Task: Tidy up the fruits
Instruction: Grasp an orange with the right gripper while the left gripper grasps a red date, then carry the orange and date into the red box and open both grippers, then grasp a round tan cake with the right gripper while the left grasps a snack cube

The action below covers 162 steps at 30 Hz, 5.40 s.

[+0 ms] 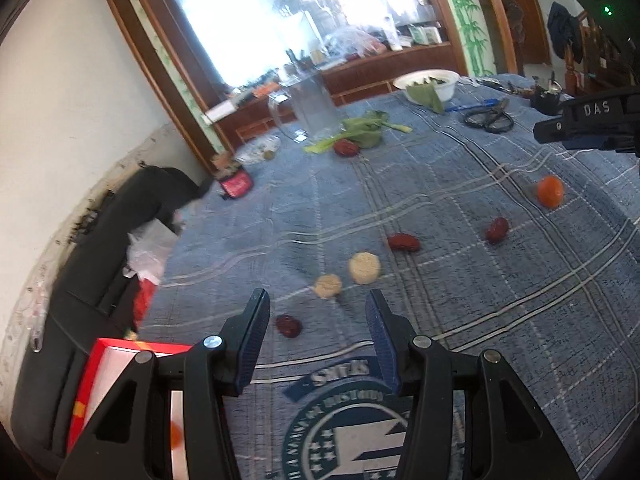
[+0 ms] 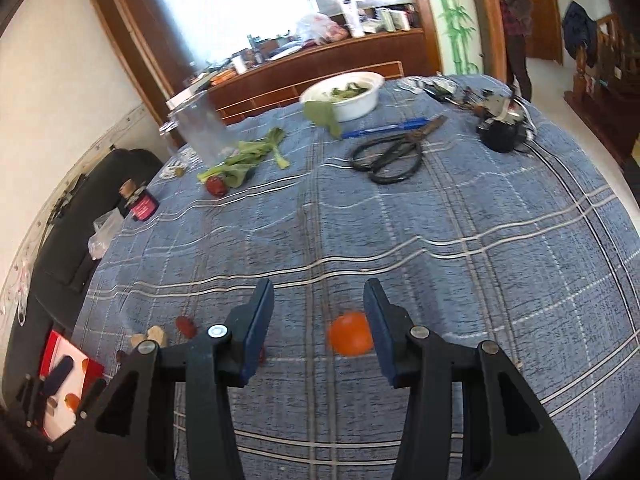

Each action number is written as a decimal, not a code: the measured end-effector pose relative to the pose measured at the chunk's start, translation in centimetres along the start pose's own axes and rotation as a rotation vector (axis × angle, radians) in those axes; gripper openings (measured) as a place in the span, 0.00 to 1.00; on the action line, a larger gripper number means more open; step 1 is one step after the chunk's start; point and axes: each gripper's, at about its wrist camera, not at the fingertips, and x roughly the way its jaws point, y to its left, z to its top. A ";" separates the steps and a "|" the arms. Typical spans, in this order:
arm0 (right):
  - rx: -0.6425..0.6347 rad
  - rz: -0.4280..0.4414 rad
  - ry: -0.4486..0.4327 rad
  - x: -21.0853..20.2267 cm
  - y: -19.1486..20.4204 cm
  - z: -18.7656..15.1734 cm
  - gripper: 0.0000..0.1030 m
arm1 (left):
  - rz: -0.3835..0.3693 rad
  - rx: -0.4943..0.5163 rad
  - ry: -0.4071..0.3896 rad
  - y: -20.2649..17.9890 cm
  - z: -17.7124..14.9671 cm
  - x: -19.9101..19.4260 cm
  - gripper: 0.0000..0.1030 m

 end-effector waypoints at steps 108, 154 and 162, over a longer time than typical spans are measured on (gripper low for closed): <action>-0.592 0.415 0.229 6.0 38.8 -18.5 0.33 | 0.179 -0.451 0.140 23.1 -18.3 -1.8 0.21; -0.178 0.250 0.192 9.4 17.3 -7.2 0.39 | 0.061 -0.267 0.073 13.6 -6.8 -0.2 0.62; -0.277 0.159 0.150 10.0 18.4 -7.9 0.27 | 0.017 -0.252 0.101 12.5 -5.4 1.1 0.62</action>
